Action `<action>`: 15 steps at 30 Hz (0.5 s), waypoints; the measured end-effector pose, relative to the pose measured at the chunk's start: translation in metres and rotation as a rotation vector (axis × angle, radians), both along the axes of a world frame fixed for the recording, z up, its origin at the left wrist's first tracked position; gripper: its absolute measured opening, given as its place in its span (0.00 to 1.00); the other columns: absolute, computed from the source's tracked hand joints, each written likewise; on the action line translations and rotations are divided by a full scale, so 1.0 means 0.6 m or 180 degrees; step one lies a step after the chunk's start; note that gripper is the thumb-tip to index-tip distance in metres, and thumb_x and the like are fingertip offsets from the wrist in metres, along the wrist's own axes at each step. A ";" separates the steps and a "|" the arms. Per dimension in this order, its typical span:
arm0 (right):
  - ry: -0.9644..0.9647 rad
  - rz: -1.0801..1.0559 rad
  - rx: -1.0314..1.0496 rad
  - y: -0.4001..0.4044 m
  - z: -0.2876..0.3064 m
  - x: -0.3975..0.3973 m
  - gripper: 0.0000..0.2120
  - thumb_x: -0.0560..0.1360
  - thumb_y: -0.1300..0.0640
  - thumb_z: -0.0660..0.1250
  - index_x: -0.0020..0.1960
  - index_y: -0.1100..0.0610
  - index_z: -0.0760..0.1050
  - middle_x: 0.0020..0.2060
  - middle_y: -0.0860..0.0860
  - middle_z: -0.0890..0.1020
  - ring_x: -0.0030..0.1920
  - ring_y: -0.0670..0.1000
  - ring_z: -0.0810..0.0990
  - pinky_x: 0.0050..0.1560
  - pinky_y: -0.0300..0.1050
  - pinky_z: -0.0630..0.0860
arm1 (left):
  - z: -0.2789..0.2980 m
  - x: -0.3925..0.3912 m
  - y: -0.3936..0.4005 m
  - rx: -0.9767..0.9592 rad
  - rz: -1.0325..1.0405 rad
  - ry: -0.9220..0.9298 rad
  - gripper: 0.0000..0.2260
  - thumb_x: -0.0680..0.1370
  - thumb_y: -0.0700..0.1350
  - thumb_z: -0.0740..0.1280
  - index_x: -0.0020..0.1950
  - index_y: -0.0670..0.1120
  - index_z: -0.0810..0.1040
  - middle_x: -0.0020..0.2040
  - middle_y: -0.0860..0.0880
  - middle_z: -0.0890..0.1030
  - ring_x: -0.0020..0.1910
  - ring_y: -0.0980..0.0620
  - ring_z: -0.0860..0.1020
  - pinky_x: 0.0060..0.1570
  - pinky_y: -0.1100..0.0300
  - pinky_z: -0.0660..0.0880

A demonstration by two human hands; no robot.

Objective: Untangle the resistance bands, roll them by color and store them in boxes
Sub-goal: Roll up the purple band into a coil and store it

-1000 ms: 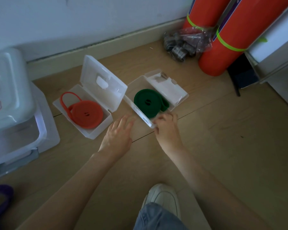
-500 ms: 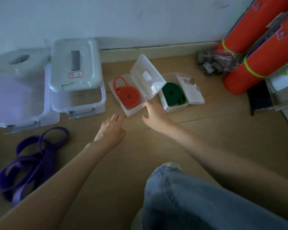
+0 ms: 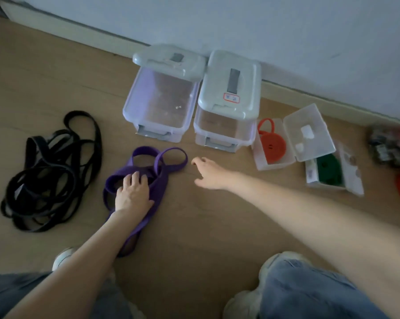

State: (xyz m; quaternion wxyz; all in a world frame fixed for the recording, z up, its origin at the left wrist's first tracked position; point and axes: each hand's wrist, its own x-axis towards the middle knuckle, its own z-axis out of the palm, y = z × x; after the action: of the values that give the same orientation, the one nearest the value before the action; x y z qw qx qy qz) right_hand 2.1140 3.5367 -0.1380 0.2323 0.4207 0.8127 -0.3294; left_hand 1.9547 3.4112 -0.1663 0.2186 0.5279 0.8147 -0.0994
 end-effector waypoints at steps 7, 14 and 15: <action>0.0367 -0.0551 0.0259 0.019 -0.090 -0.090 0.30 0.75 0.63 0.63 0.74 0.57 0.57 0.72 0.58 0.63 0.72 0.59 0.61 0.71 0.50 0.56 | -0.014 -0.032 -0.004 -0.0004 -0.0133 -0.0797 0.13 0.74 0.37 0.62 0.58 0.46 0.71 0.58 0.44 0.66 0.53 0.41 0.73 0.49 0.51 0.72; 0.0964 -0.0471 -0.0057 0.004 0.058 -0.004 0.09 0.70 0.55 0.72 0.46 0.53 0.73 0.31 0.47 0.77 0.23 0.45 0.74 0.24 0.37 0.70 | 0.063 -0.034 0.028 -0.1142 -0.0480 -0.1813 0.08 0.72 0.44 0.71 0.48 0.46 0.76 0.43 0.50 0.77 0.40 0.51 0.78 0.38 0.64 0.74; 0.1127 -0.0487 -0.0018 -0.001 0.100 0.011 0.09 0.70 0.55 0.71 0.47 0.51 0.73 0.32 0.46 0.77 0.22 0.42 0.73 0.22 0.35 0.70 | 0.088 -0.032 0.037 -0.1144 -0.0442 -0.1918 0.08 0.71 0.46 0.72 0.46 0.46 0.76 0.40 0.51 0.78 0.37 0.53 0.78 0.36 0.65 0.74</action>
State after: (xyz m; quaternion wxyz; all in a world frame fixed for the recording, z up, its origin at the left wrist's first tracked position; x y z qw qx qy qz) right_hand 2.1207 3.5363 -0.0780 0.0612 0.4161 0.8056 -0.4173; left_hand 1.9355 3.4335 -0.1134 0.5311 0.5407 0.6453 -0.0956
